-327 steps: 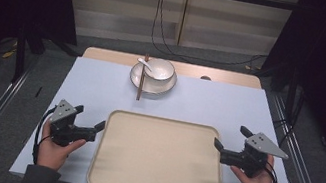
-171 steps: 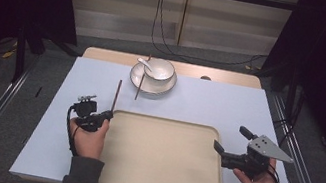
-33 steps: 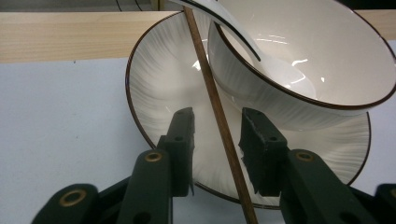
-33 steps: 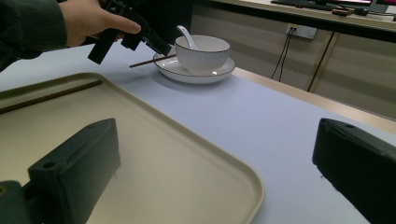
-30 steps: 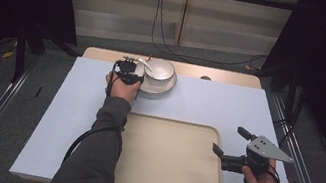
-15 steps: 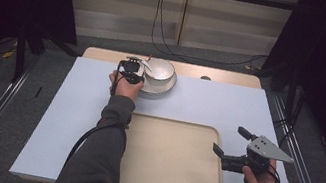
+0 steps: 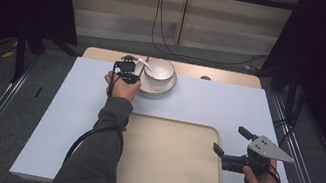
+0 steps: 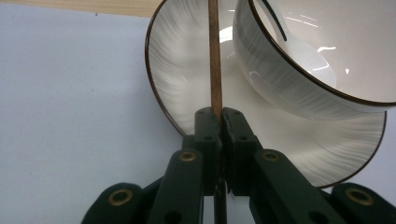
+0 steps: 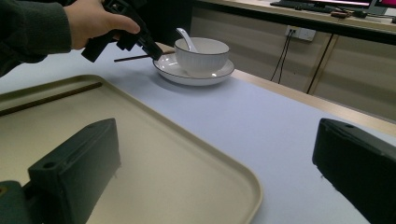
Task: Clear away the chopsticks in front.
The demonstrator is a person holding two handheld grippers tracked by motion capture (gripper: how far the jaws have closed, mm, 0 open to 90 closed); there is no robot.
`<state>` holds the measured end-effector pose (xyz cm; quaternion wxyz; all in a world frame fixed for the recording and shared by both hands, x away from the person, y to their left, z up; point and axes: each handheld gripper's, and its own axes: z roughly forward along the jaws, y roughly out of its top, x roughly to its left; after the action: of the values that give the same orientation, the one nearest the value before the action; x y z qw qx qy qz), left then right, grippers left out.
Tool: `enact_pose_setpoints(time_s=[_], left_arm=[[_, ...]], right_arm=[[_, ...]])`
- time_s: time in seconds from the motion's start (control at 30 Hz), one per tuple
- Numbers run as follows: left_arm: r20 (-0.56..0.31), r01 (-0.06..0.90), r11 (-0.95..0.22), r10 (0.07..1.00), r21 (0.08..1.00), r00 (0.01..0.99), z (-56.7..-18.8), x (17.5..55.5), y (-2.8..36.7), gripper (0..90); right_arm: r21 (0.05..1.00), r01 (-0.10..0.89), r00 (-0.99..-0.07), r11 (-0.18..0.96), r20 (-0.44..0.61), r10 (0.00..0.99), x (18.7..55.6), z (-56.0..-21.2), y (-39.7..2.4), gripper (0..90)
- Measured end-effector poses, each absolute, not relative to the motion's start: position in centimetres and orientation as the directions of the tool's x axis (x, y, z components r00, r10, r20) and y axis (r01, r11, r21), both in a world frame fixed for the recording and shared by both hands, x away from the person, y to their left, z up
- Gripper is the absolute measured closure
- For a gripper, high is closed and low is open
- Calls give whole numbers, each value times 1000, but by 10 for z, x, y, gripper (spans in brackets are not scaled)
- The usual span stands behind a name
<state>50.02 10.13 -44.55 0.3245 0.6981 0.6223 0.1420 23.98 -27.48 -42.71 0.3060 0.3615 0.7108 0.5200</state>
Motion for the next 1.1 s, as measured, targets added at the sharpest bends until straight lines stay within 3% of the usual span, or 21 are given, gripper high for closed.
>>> enact_pose_setpoints(time_s=[0.83,1.1], left_arm=[[-348,755,155,932,638,103,-428,440,143,856],[-356,744,164,929,647,105,-420,417,149,856]], right_arm=[[959,190,-549,209,-73,833,240,-427,-274,3],[958,196,-550,209,-69,832,239,-427,-274,3]])
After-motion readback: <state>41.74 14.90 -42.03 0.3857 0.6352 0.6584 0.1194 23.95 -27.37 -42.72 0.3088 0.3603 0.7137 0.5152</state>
